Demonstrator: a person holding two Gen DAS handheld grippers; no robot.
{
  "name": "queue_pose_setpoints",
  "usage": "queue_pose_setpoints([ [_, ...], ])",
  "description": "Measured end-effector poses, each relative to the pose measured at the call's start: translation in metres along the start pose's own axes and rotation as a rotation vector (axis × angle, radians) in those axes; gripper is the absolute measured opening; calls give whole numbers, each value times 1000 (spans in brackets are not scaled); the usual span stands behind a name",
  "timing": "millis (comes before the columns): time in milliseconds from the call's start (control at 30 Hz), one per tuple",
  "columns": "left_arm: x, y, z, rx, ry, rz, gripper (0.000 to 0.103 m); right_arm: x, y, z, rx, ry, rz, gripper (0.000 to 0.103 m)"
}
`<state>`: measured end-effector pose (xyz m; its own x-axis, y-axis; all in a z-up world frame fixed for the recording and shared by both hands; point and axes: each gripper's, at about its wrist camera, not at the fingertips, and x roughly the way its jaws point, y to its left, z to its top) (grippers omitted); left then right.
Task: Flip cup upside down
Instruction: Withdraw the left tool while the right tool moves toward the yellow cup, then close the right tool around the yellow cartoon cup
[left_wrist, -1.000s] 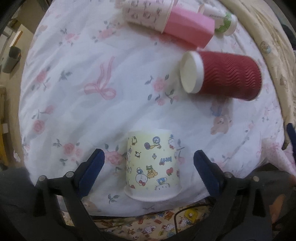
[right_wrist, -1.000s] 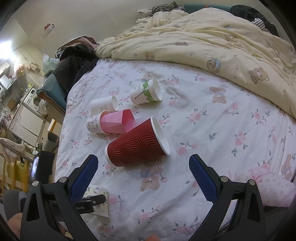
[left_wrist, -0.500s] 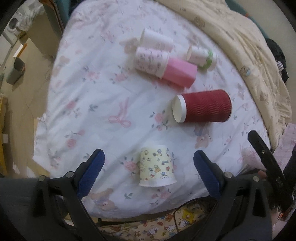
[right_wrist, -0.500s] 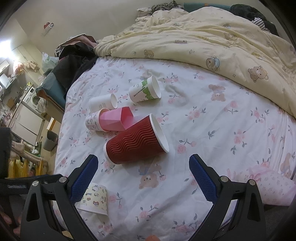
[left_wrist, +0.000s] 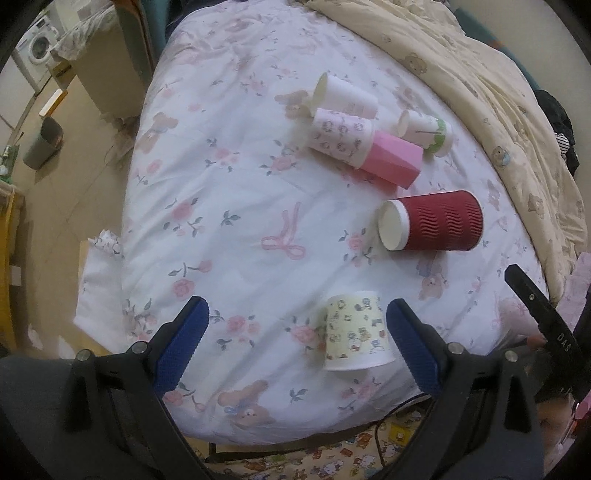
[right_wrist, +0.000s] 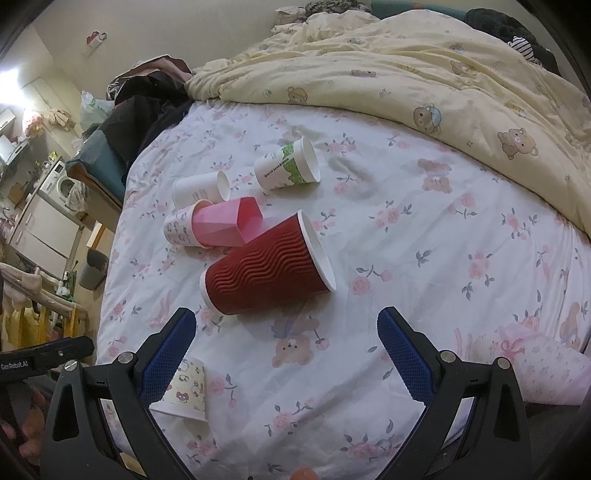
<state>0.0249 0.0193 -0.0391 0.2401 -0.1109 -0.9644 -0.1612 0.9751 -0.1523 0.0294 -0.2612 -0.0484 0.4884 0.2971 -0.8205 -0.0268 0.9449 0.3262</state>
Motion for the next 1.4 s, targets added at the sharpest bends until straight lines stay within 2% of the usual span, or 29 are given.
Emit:
queue_pose_setpoints([
  [267,11,10,-6,43,-74,106,95,9,4,-4,-28,32,-39,101],
  [400,16,13,-7,12,-45,38,95,15,11,-7,-70,44,-51,101],
  [533,11,14,-4,0,-70,43,95,16,25,-8,-128,42,-69,101],
  [667,8,21,-1,-33,-86,59,95,14,37,-8,-146,71,-32,101],
  [900,-3,35,3,-82,-120,36,95,32,58,-11,-169,251,61,101],
  [1000,-7,39,4,-90,-128,56,95,52,71,-21,-176,386,121,100],
  [1133,-7,44,4,-117,-121,48,95,82,89,-35,-119,530,215,91],
  [1333,-12,48,1,-136,-153,50,95,121,99,-41,-33,620,215,88],
  [1400,-12,48,0,-134,-150,8,95,130,101,-46,-25,643,194,88],
])
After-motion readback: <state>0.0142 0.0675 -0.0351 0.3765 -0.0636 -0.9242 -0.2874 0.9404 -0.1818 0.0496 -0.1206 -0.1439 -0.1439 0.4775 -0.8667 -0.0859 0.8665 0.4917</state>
